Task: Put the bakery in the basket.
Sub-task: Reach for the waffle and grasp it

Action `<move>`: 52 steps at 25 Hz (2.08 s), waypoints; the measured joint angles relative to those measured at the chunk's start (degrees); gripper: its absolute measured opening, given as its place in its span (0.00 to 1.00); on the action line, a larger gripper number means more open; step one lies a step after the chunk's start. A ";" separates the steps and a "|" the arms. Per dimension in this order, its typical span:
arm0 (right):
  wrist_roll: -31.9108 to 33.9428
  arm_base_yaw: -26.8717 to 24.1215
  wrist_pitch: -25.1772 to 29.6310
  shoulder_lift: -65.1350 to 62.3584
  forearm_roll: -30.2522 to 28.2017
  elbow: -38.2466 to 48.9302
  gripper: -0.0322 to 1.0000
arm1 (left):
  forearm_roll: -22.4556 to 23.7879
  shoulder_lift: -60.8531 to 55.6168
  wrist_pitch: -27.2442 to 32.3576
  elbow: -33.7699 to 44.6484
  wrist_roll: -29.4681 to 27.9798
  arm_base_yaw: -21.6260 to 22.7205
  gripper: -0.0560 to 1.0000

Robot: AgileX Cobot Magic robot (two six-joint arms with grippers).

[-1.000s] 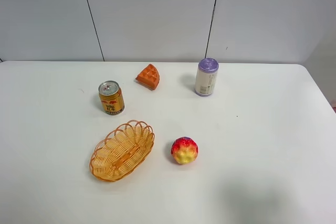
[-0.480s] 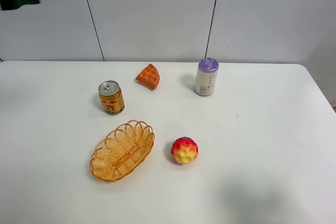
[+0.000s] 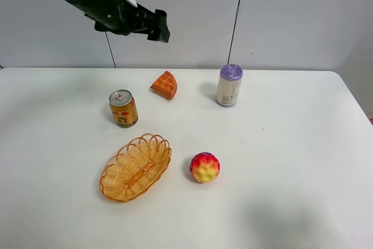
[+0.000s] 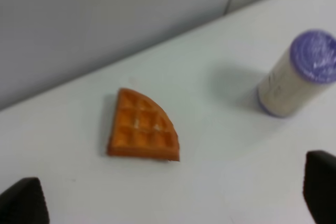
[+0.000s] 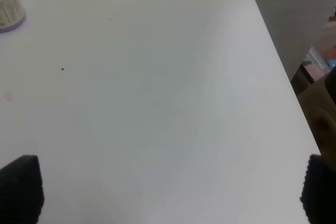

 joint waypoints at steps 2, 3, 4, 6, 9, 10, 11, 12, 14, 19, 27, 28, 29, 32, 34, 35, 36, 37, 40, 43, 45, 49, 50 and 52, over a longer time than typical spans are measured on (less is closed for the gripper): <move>0.00 0.00 0.00 0.00 0.00 0.00 0.99 | -0.06 4.60 2.04 -3.41 0.00 -0.21 0.98; 0.00 0.00 0.00 0.00 0.00 0.00 0.99 | -0.06 6.27 2.68 -5.11 -0.07 -0.28 0.98; 0.00 0.00 0.00 0.00 0.00 0.00 0.99 | -0.06 8.17 3.32 -6.70 -0.07 -0.28 0.98; 0.00 0.00 0.00 0.00 0.00 0.00 0.99 | -0.06 11.32 3.81 -9.26 -0.07 -0.28 0.98; 0.00 0.00 0.00 0.00 0.00 0.00 0.99 | -0.06 16.18 4.48 -13.25 -0.07 -0.28 0.98; 0.00 0.00 0.00 0.00 0.00 0.00 0.99 | -0.06 17.56 4.48 -14.70 -0.07 -0.28 0.98; 0.00 0.00 0.00 0.00 0.00 0.00 0.99 | -0.01 19.24 4.64 -16.27 -0.07 -0.28 0.98; 0.00 0.00 0.00 0.00 0.00 0.00 0.99 | -0.01 20.74 4.92 -17.60 -0.07 -0.28 0.98; 0.00 0.00 0.00 0.00 0.00 0.00 0.99 | 0.09 23.81 5.33 -20.69 -0.07 -0.28 0.98; 0.00 0.00 0.00 0.00 0.00 0.00 0.99 | 0.26 30.75 6.85 -26.91 0.15 0.39 0.98; 0.00 0.00 0.00 0.00 0.00 0.00 0.99 | 0.26 35.58 4.77 -29.81 2.10 2.31 0.98; 0.00 0.00 0.00 0.00 0.00 0.00 0.99 | 0.26 35.84 4.35 -29.93 2.15 2.63 0.98; 0.00 0.00 0.00 0.00 0.00 0.00 0.99 | 0.26 36.06 3.84 -30.05 2.21 3.10 0.98; 0.00 0.00 0.00 0.00 0.00 0.00 0.99 | 0.32 37.28 2.77 -30.22 2.32 4.07 0.98; 0.00 0.00 0.00 0.00 0.00 0.00 0.99 | 0.28 38.47 2.68 -30.22 2.32 4.37 0.98; 0.00 0.00 0.00 0.00 0.00 0.00 0.99 | 0.14 39.01 2.84 -30.22 2.32 4.46 0.98; 0.00 0.00 0.00 0.00 0.00 0.00 0.99 | -0.01 39.56 3.00 -30.22 2.32 4.46 0.98; 0.00 0.00 0.00 0.00 0.00 0.00 0.99 | -0.20 39.99 3.23 -30.22 2.32 4.46 0.98; 0.00 0.00 0.00 0.00 0.00 0.00 0.99 | -0.83 40.21 3.23 -30.22 2.34 4.14 0.98; 0.00 0.00 0.00 0.00 0.00 0.00 0.99 | -3.07 40.40 3.02 -30.22 2.34 3.87 0.98; 0.00 0.00 0.00 0.00 0.00 0.00 0.99 | -5.06 40.46 3.02 -30.22 2.34 3.76 0.98; 0.00 0.00 0.00 0.00 0.00 0.00 0.99 | -6.34 40.51 3.02 -30.22 2.34 3.70 0.98; 0.00 0.00 0.00 0.00 0.00 0.00 0.99 | -6.34 40.57 3.02 -30.22 2.34 3.70 0.98; 0.00 0.00 0.00 0.00 0.00 0.00 0.99 | -6.15 40.77 2.77 -30.22 2.39 3.70 0.98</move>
